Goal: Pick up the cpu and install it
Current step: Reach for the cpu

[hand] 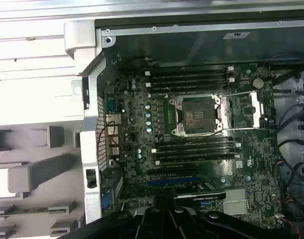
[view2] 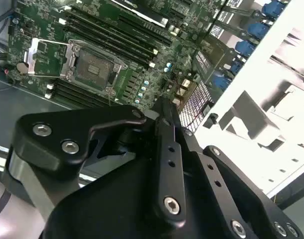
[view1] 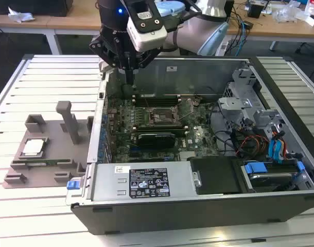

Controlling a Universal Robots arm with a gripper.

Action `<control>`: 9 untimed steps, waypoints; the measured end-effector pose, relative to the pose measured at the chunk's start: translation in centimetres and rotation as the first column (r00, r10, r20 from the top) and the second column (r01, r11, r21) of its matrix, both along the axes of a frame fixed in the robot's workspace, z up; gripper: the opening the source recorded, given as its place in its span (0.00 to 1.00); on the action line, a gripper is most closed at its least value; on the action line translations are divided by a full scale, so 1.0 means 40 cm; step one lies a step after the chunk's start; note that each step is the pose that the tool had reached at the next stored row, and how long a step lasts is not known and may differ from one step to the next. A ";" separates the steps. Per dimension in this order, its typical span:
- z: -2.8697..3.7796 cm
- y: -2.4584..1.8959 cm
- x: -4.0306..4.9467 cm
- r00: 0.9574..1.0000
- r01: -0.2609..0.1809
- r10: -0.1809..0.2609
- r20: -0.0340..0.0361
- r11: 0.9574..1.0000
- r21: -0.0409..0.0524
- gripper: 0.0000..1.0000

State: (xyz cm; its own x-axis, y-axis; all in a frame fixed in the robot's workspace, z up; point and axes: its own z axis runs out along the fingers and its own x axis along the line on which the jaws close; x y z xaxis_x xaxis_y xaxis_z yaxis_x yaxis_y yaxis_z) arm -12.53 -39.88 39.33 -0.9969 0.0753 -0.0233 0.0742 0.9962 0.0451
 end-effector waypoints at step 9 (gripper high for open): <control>0.000 0.000 -0.099 1.000 0.000 0.000 0.001 1.000 0.000 0.11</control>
State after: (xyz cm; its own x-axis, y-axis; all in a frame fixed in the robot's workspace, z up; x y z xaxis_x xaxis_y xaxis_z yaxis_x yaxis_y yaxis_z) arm -16.48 -39.88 39.33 -0.9969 0.0754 -0.0242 0.0742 0.9962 0.0451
